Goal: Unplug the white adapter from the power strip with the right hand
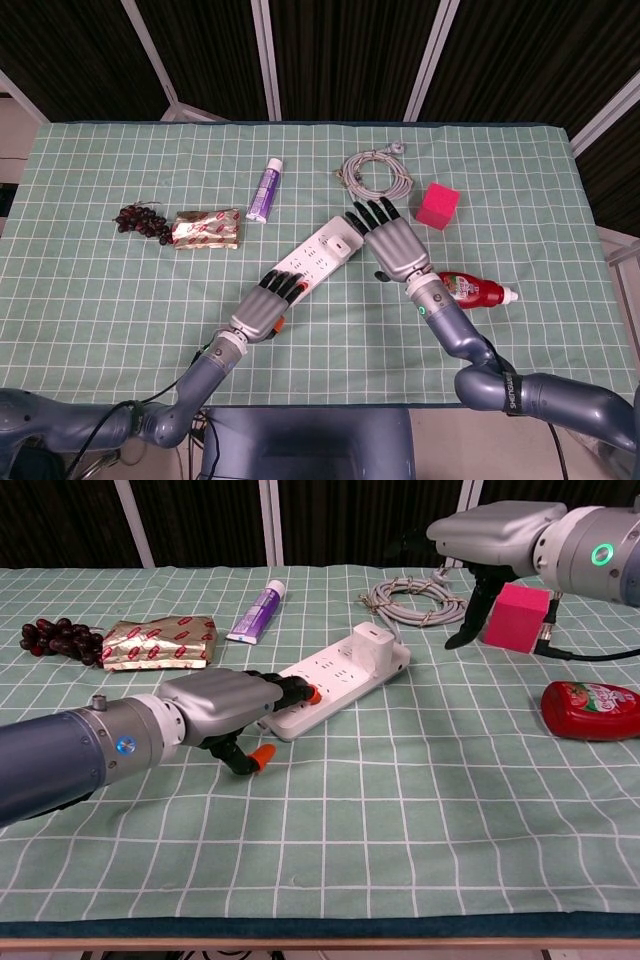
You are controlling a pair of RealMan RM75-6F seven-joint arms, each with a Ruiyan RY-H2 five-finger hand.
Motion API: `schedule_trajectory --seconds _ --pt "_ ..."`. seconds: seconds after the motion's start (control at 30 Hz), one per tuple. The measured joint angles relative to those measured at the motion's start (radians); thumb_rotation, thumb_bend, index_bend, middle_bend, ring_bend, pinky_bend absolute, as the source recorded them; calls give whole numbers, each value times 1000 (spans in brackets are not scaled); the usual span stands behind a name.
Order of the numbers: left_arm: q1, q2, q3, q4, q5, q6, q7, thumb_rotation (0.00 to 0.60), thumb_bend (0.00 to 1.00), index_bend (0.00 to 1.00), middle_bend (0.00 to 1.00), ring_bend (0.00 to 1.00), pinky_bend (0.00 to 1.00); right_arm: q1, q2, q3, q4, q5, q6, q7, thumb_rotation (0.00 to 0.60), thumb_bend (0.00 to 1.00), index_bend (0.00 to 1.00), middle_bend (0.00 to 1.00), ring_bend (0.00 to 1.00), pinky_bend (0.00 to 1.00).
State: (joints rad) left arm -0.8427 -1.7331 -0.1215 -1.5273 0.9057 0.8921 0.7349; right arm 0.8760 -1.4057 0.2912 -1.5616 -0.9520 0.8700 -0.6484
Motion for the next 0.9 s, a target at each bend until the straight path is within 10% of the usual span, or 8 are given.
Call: schedule_trajectory --seconds 0.9 --pt "-6 14 45 9 28 23 -46 600 533 84 0 0 98 106 -149 -79 352 -286 -121 316 600 196 204 177 167 233"
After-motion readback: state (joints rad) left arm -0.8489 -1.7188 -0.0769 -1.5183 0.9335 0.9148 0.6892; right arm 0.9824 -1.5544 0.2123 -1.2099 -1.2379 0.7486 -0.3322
